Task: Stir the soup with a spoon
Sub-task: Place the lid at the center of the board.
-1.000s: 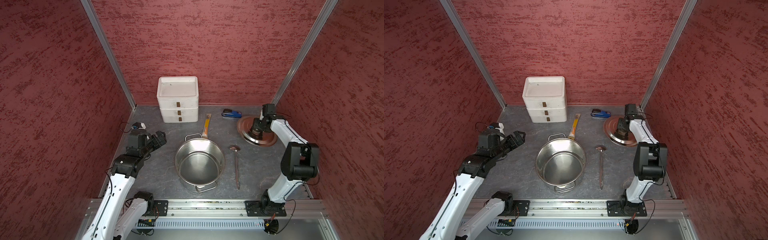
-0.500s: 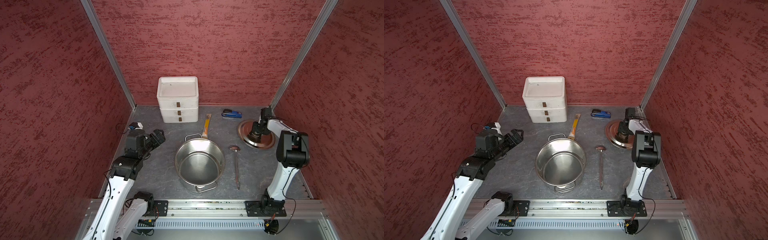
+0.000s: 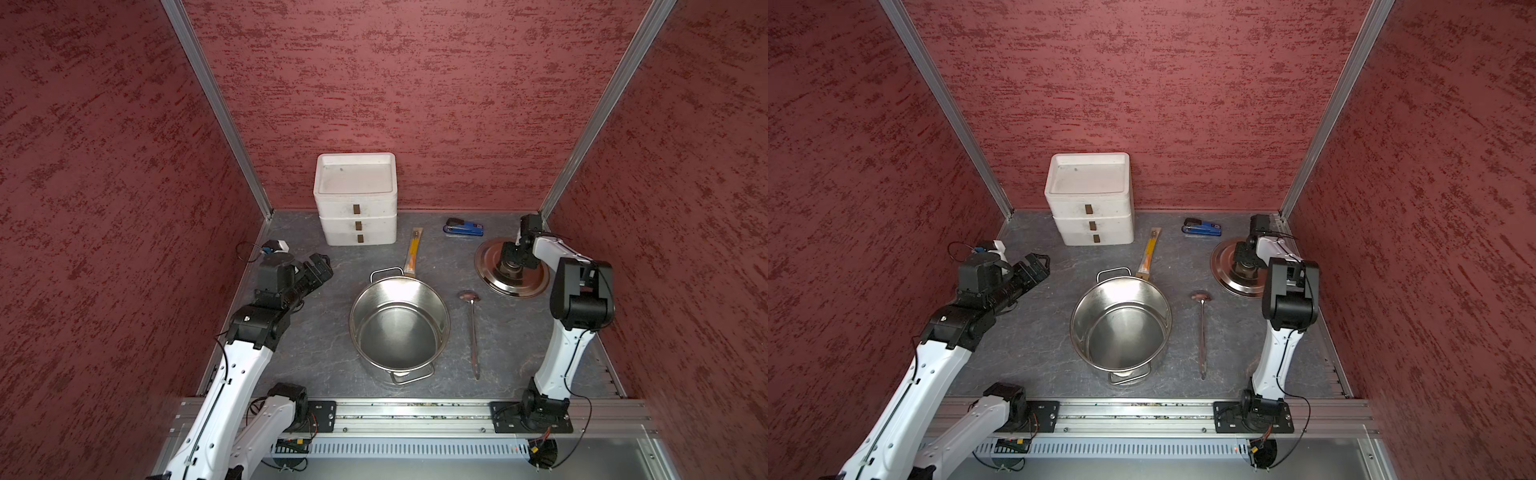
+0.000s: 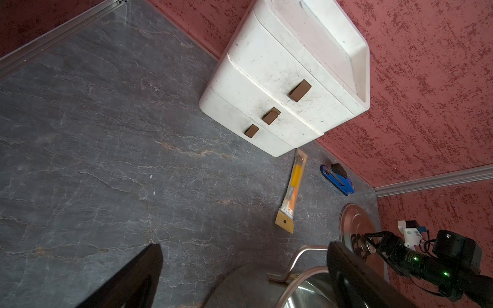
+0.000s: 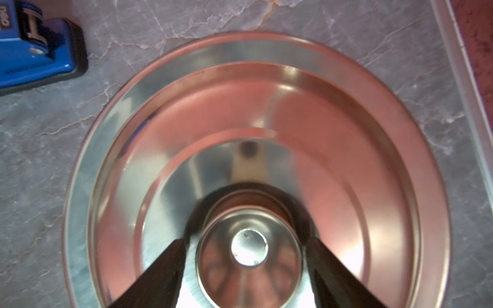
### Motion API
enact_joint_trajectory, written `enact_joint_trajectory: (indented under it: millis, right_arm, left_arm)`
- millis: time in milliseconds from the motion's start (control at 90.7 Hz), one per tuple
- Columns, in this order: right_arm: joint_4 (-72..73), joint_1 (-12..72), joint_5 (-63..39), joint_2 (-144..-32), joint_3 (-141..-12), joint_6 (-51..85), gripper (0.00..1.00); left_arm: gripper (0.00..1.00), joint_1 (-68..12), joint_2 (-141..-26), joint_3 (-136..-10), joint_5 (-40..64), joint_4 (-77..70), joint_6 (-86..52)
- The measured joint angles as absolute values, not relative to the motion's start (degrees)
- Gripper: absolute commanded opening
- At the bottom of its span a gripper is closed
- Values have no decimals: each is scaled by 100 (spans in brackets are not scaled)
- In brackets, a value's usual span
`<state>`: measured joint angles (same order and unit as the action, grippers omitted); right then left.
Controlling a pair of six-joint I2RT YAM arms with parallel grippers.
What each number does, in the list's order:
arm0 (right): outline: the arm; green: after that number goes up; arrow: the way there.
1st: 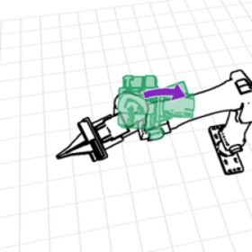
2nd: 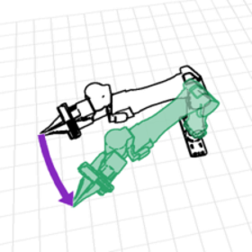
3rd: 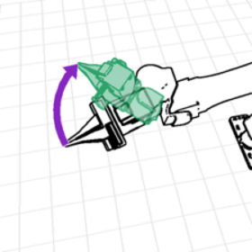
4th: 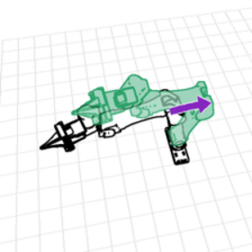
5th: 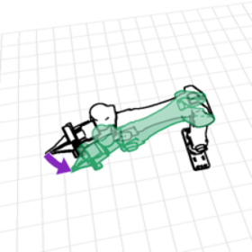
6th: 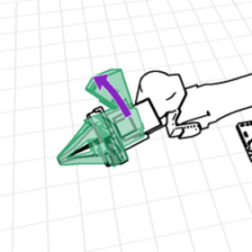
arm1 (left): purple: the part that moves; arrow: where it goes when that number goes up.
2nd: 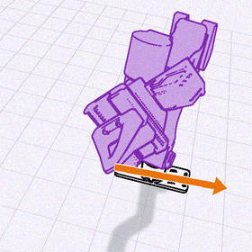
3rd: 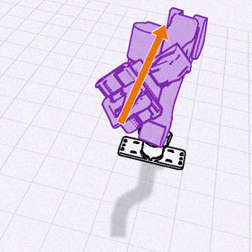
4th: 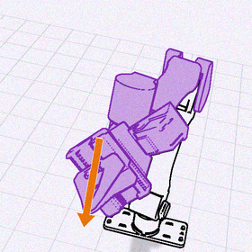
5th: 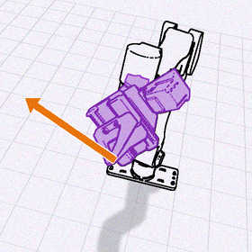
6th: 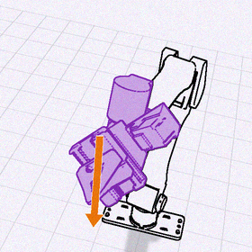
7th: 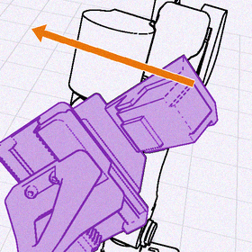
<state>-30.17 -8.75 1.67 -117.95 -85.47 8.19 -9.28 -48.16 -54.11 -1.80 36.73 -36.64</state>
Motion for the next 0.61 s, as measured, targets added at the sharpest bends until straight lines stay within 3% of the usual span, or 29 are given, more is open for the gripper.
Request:
enact_joint_trajectory:
  millis: [154,309,606]
  right_arm:
    - [-3164,-875,128,-11651,-8606,814,92]
    - [-3583,-875,43,-11078,-8683,906,92]
    - [-4762,-327,-537,-8442,-7439,1120,85]
  left_arm:
    - [100,-921,-4869,-5496,-183,3660,-3559]
    - [100,-917,-4886,-5682,-183,3636,-3295]
    - [100,-917,-4886,-5765,-23,3433,-2300]
